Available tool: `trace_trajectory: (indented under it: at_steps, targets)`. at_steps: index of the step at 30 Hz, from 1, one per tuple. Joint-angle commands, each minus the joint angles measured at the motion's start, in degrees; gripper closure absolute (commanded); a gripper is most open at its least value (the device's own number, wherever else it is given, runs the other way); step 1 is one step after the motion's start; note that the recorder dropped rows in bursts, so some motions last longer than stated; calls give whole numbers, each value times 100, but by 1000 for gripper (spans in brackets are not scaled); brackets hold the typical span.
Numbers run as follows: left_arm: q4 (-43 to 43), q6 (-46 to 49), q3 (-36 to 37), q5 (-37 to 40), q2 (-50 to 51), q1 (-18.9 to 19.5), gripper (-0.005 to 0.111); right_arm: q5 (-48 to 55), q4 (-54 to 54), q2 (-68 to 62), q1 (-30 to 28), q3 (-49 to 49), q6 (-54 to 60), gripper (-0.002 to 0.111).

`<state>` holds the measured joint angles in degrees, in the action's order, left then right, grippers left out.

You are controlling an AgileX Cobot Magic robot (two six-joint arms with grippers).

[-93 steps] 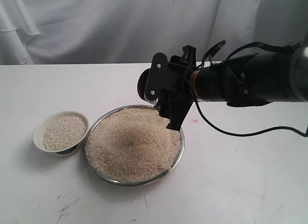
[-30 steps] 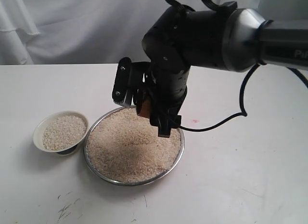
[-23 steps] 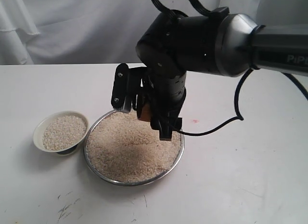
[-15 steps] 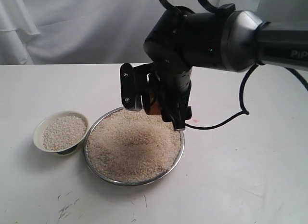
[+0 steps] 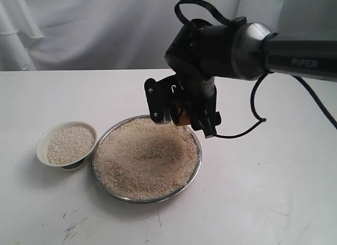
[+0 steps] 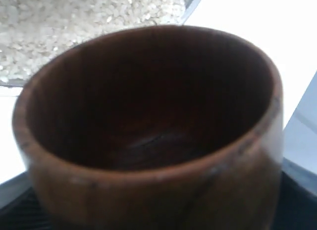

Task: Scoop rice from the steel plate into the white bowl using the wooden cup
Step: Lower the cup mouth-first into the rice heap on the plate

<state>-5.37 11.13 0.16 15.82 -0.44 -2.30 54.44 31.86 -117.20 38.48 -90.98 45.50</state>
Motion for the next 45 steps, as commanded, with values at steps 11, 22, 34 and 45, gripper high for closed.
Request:
trace_trajectory:
  at_steps: [11, 22, 34, 45]
  targets:
    - [-6, -26, -16, -58, 44, -37, 107, -43, 1162, -534, 207, -280, 159, 108]
    - [-6, -16, -16, -58, 44, -37, 107, 139, 1500, -836, 431, -421, 168, 108]
    - [-6, -26, -16, -58, 44, -37, 107, 445, 1529, -836, 657, -421, 81, 108]
    - [-6, -16, -16, -58, 44, -37, 107, 825, 1550, -836, 662, -410, -43, 108]
